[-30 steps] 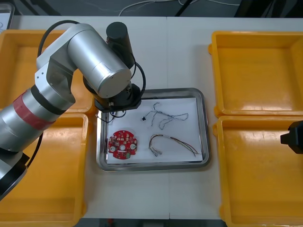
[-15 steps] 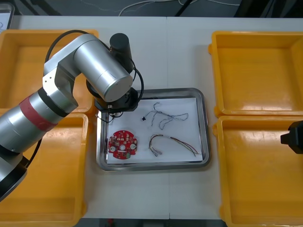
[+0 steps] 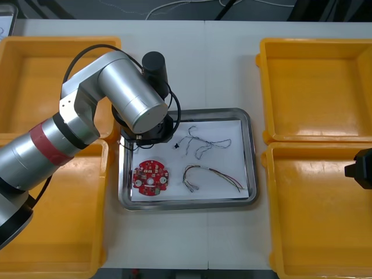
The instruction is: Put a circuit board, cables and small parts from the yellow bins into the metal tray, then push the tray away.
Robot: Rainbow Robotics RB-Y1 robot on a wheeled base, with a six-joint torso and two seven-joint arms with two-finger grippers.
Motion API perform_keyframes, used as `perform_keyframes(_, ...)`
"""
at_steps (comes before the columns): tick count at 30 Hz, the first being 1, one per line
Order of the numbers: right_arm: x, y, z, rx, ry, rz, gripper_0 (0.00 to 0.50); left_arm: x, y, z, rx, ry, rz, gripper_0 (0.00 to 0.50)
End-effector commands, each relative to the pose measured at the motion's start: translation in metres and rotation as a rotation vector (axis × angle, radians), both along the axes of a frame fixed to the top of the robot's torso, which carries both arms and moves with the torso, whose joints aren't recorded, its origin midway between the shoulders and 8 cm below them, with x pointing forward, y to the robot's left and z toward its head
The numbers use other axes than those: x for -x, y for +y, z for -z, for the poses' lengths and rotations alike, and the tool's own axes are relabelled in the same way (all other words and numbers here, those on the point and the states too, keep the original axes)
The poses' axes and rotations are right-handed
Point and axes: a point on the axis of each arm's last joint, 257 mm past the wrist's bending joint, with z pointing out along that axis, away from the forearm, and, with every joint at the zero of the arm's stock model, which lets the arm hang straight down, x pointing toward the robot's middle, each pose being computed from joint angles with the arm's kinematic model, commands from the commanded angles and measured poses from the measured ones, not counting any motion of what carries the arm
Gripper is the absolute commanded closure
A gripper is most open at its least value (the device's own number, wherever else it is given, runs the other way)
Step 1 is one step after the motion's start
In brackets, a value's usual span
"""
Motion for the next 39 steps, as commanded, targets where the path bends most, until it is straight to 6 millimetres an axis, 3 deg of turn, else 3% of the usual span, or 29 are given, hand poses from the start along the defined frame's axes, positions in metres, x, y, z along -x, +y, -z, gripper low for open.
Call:
perform_keyframes(1,0.006,-0.007,-0.002,0.064,0.003,-0.029,0.000,0.001,-0.009,0.010,-0.023,0.005,0.085,0.500)
perform_keyframes(14,0.006,-0.007,-0.002,0.064,0.003,-0.029,0.000,-0.002,-0.012,0.012,-0.017,0.000,0.080,0.492)
perform_keyframes(16,0.006,-0.007,-0.002,0.064,0.003,-0.029,0.000,-0.001,-0.012,0.012,-0.015,0.002,0.077,0.367)
perform_keyframes(17,0.006,-0.007,-0.002,0.064,0.003,-0.029,0.000,-0.001,-0.012,0.012,-0.014,0.002,0.075,0.246)
perform_keyframes(18,0.006,-0.007,-0.002,0.064,0.003,-0.029,0.000,-0.001,-0.012,0.012,-0.016,0.001,0.075,0.211)
perform_keyframes(19,0.006,-0.007,-0.002,0.064,0.003,-0.029,0.000,-0.001,-0.012,0.012,-0.016,0.003,0.077,0.123)
perform_keyframes(21,0.006,-0.007,-0.002,0.064,0.003,-0.029,0.000,-0.001,-0.013,0.012,-0.014,0.001,0.078,0.062)
perform_keyframes(23,0.006,-0.007,-0.002,0.064,0.003,-0.029,0.000,-0.001,-0.014,0.011,-0.013,-0.001,0.079,0.035)
perform_keyframes(27,0.006,-0.007,-0.002,0.064,0.003,-0.029,0.000,-0.001,-0.017,0.006,0.003,-0.007,0.080,0.003)
perform_keyframes(34,0.006,-0.007,-0.002,0.064,0.003,-0.029,0.000,0.004,-0.023,-0.007,0.026,-0.011,0.081,0.000)
perform_keyframes(39,0.006,-0.007,-0.002,0.064,0.003,-0.029,0.000,0.015,-0.020,-0.037,0.023,0.015,0.075,0.001)
